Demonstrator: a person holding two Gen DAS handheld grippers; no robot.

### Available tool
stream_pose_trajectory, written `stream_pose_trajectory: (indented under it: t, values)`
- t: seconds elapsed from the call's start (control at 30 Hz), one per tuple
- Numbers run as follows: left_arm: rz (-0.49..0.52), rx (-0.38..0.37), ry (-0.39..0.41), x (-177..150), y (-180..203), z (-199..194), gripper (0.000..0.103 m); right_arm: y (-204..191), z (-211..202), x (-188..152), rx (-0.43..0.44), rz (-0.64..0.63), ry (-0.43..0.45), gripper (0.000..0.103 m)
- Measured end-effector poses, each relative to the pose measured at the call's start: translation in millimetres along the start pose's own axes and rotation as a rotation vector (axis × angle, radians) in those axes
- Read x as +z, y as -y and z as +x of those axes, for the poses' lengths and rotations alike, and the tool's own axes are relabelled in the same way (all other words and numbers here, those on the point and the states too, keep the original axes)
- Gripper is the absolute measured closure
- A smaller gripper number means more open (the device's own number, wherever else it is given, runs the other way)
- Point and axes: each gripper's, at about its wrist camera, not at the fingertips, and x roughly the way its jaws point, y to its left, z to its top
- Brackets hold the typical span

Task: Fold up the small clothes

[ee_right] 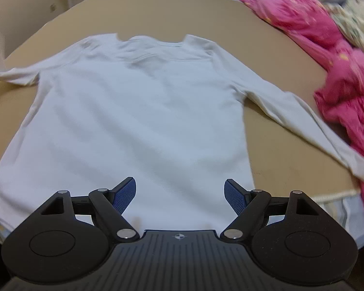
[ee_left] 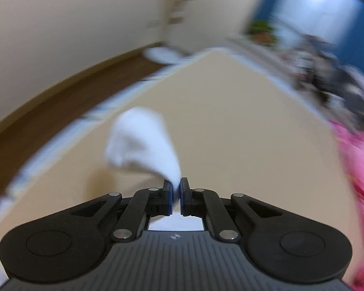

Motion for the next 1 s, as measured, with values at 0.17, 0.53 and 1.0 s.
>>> stream_pose_trajectory:
  t: [0.17, 0.53, 1.0]
  values:
    - [0.271, -0.254, -0.136, -107, 146, -7, 0.018, 34, -1, -11, -0.023, 0.077, -0.004, 0.022]
    - [0.525, -0.009, -0.234, -207, 53, 29, 0.004, 90, 23, 17, 0.102, 0.296, 0.036, 0.022]
    - [0.018, 0.015, -0.382, -68, -58, 147, 0.004, 46, 211, 198, 0.227, 0.585, -0.018, 0.022]
